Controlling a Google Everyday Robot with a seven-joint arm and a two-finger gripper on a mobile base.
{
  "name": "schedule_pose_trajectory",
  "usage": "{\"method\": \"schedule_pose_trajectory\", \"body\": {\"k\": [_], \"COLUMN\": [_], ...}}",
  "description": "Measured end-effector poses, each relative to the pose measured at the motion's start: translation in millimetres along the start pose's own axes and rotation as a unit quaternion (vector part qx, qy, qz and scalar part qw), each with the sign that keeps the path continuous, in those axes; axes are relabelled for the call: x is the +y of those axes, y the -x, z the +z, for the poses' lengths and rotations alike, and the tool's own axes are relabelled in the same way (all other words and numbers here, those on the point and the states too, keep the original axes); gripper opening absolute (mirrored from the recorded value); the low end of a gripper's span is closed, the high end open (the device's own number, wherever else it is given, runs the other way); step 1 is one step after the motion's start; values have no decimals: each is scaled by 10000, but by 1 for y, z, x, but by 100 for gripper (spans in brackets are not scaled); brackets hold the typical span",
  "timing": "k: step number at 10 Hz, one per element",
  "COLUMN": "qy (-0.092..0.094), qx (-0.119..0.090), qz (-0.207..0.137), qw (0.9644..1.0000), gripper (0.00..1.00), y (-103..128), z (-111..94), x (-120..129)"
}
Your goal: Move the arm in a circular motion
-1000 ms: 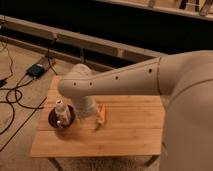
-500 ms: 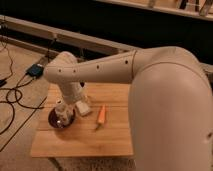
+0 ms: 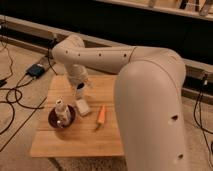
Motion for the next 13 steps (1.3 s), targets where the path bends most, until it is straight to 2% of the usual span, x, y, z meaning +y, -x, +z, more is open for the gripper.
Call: {"method": "schedule_pose_trajectory", "body": {"k": [2, 4, 7, 9, 10, 11, 13], "qy": [-7, -39, -64, -52, -40, -24, 31], "qx": [7, 36, 11, -23, -34, 2, 98], "qz": [460, 915, 1562, 2104, 2260, 2535, 2951], "qw": [9989, 9958, 9877, 9776, 9741, 9673, 9554], "gripper": [65, 65, 65, 65, 65, 65, 65], "y": [19, 25, 22, 5, -2, -21, -57], "z": [0, -1, -7, -16, -18, -17, -12], "x": [-40, -83, -139, -185, -197, -216, -238]}}
